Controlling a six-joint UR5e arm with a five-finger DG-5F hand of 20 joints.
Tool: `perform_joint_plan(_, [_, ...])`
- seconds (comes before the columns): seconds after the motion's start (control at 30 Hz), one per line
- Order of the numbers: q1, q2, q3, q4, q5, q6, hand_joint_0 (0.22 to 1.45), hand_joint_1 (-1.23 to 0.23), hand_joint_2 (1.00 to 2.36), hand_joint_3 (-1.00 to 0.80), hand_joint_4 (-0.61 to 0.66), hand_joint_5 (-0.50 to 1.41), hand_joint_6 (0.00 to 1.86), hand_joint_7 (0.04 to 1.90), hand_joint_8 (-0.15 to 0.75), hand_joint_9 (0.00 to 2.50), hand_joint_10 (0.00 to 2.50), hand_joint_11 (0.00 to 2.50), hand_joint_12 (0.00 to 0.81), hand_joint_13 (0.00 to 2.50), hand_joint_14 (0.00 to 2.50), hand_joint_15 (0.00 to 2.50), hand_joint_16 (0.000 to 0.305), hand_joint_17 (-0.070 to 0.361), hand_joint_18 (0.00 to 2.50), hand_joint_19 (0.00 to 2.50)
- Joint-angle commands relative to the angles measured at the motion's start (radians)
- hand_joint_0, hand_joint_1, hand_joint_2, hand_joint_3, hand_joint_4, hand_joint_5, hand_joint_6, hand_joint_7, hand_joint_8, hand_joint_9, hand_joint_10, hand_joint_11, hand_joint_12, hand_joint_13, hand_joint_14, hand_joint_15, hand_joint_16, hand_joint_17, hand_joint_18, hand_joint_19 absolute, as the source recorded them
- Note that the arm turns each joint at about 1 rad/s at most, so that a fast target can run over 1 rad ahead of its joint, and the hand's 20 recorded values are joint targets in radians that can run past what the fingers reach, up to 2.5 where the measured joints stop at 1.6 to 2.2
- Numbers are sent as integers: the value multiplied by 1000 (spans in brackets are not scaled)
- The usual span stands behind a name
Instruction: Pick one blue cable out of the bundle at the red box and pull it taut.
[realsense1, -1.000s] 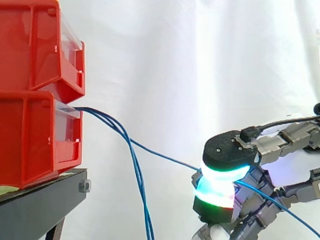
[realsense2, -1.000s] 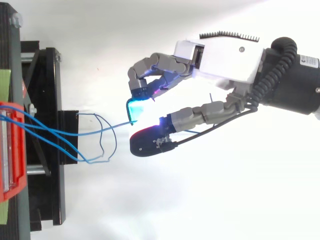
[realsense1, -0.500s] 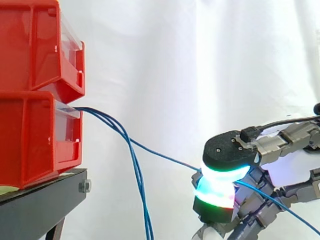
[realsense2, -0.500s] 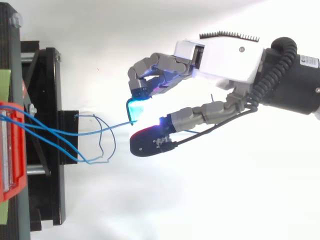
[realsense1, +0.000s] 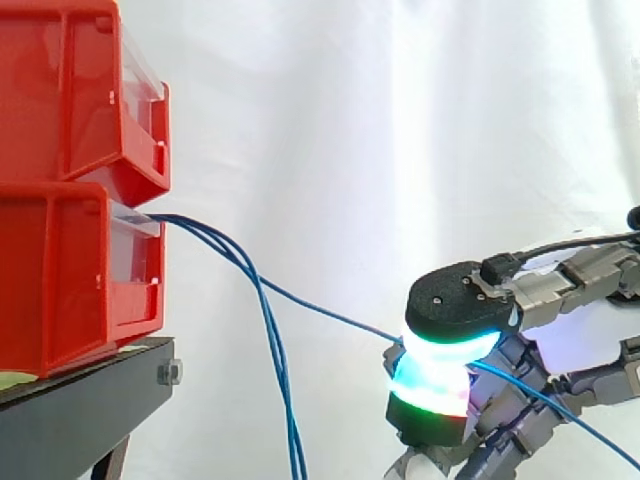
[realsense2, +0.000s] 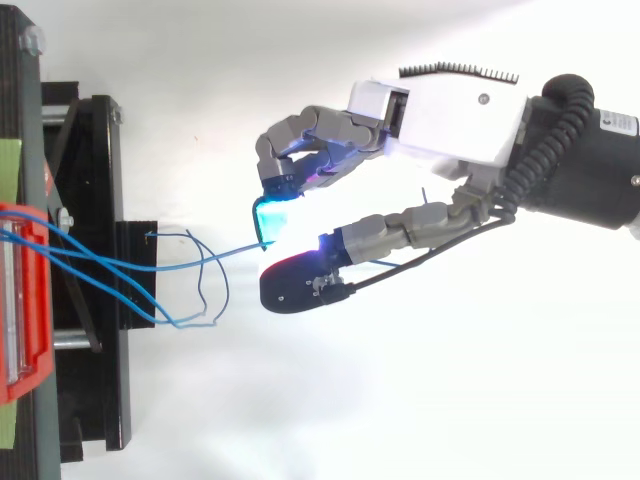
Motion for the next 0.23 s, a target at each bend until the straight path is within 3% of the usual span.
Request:
perform_joint_plan(0.0, [0,0,0,0,0,0,603,-824,1023,-150,203,-138,828,1370,349,643,13,561,430,338,0,36,64,144,474,181])
perform_joint_plan(0.2, [0,0,-1,0,0,0,603,-823,1023,-150,204,-138,828,1370,350,647,15,564,430,339,2,40,64,144,473,184])
